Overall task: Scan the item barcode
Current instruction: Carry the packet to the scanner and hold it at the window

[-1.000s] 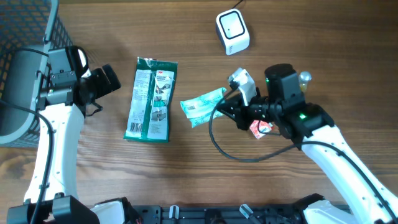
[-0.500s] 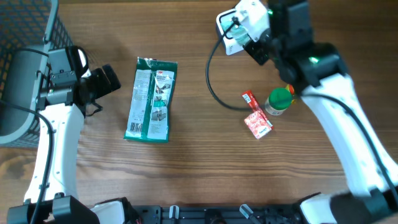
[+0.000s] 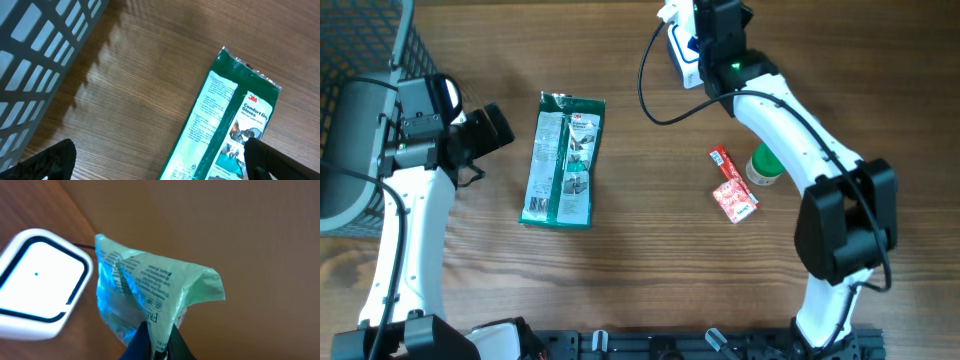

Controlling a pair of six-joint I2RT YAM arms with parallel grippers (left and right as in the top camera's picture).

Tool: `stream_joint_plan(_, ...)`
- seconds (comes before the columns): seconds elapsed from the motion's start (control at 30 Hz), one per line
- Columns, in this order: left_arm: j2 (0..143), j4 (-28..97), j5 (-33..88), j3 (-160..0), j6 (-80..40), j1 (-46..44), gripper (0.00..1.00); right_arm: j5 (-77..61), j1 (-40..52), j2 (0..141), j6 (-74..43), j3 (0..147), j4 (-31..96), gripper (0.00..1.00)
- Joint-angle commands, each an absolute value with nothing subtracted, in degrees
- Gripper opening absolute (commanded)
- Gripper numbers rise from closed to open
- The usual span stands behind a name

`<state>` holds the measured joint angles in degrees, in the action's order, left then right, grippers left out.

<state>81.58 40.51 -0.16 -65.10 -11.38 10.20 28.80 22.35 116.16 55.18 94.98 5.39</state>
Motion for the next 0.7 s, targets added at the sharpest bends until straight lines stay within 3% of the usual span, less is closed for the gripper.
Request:
stream_joint_plan(0.0,81.5,40.4,-0.3,-65.4,-10.7,10.4,1.0,32.4,22.3,119.7,58.5,95.6,1.8,0.04)
stream_joint_plan(0.67,81.5,40.4,-0.3,-65.4,-10.7,10.4,1.0,27.6,27.2,123.3,58.4,94.9,18.1,0.04)
